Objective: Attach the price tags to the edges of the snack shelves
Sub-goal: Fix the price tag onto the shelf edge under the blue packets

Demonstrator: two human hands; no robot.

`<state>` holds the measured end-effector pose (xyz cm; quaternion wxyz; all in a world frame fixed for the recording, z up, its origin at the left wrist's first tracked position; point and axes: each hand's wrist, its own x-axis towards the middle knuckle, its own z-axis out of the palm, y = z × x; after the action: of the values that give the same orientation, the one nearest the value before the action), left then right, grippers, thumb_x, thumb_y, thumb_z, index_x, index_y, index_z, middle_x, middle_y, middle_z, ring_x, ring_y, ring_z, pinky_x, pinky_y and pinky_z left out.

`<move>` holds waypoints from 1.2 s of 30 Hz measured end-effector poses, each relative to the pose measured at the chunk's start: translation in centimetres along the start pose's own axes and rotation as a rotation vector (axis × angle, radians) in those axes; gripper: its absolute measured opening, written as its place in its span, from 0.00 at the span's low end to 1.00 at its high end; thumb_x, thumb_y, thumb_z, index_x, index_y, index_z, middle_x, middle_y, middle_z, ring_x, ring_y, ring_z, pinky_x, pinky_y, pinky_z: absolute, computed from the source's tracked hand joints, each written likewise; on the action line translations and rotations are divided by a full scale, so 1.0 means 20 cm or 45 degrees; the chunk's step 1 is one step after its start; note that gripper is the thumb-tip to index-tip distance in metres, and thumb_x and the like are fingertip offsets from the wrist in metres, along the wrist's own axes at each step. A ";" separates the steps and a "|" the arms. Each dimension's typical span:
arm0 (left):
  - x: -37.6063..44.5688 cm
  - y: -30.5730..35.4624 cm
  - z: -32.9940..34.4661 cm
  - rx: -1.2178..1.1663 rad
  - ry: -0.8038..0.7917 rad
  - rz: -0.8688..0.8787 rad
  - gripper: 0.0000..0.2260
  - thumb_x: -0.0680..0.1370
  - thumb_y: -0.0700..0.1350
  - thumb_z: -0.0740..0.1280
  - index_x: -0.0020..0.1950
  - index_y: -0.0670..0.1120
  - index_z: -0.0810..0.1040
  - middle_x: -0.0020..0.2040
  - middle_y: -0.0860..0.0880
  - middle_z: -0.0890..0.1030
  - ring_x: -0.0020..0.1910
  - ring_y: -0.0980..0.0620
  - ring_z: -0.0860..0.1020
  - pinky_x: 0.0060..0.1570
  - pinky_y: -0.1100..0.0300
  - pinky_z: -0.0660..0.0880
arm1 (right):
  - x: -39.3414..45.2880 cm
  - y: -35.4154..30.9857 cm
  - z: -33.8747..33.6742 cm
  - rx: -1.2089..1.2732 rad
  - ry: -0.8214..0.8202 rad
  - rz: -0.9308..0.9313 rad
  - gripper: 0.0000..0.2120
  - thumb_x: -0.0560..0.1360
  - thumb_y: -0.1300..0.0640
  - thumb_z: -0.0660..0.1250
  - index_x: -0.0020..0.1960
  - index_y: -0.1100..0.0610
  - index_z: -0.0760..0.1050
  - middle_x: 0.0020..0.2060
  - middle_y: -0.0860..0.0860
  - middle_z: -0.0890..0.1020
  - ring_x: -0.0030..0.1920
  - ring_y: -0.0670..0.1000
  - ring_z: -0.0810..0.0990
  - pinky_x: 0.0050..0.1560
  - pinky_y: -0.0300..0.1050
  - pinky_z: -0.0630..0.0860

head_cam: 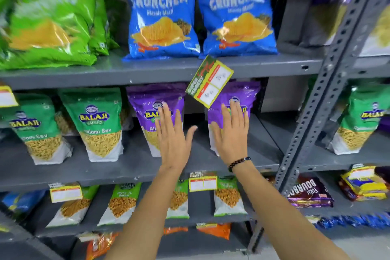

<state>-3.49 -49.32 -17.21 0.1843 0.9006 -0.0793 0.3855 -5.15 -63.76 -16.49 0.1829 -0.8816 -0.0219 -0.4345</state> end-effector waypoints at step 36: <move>0.64 0.15 -0.45 0.044 -0.068 0.202 0.06 0.78 0.45 0.62 0.46 0.42 0.74 0.67 0.47 0.70 0.37 0.42 0.78 0.32 0.55 0.67 | 0.59 -0.09 -0.22 0.488 0.249 0.290 0.08 0.71 0.59 0.71 0.36 0.62 0.78 0.45 0.56 0.78 0.54 0.56 0.74 0.73 0.58 0.46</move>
<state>-1.52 -48.46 -1.44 0.1356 0.9045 -0.1487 0.3761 -1.39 -65.05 -4.35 0.3959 -0.7813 0.0134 -0.4823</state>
